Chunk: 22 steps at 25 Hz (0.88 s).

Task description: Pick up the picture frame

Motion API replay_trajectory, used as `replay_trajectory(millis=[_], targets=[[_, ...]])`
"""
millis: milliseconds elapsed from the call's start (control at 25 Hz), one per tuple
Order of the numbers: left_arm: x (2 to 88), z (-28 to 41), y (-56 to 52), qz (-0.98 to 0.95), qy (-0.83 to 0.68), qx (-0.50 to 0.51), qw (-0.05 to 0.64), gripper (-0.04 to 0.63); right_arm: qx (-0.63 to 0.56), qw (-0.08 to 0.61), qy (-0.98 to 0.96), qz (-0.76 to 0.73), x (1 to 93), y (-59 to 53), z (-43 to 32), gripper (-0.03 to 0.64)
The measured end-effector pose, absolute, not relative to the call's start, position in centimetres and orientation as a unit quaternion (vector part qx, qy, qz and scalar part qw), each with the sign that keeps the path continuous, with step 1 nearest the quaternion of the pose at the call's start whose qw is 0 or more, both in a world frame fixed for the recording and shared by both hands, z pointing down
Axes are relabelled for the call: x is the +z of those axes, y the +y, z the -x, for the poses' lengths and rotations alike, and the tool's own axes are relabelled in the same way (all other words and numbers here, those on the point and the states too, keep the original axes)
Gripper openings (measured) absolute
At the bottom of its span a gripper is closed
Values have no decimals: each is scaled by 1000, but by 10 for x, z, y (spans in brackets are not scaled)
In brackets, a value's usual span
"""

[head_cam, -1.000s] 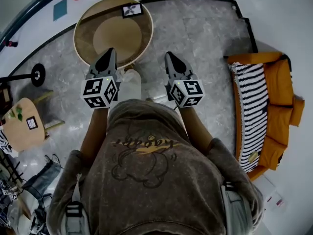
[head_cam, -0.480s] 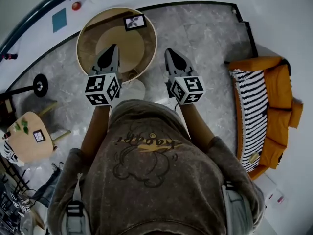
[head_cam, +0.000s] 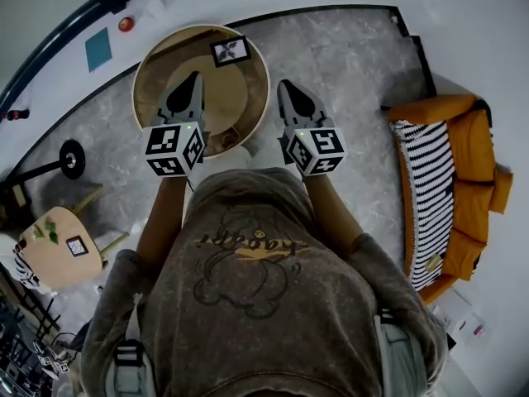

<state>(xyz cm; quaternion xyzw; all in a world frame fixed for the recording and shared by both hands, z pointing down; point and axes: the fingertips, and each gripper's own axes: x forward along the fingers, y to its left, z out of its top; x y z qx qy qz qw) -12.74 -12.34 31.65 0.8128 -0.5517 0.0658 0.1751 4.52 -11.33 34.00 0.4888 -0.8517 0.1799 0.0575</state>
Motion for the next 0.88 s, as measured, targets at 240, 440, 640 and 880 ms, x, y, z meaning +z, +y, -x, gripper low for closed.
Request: replay_trajectory(millis=[240, 440, 640, 880], targets=[[319, 130, -135, -805, -560, 71, 182, 18, 179, 62, -855, -483, 339, -129, -45, 20], [324, 129, -150, -796, -571, 74, 187, 18, 184, 67, -860, -471, 344, -148, -48, 20], [328, 128, -164, -788, -580, 76, 193, 18, 189, 71, -865, -459, 348, -168, -45, 19], [337, 124, -184, -783, -583, 80, 200, 18, 197, 79, -869, -448, 358, -192, -42, 20]])
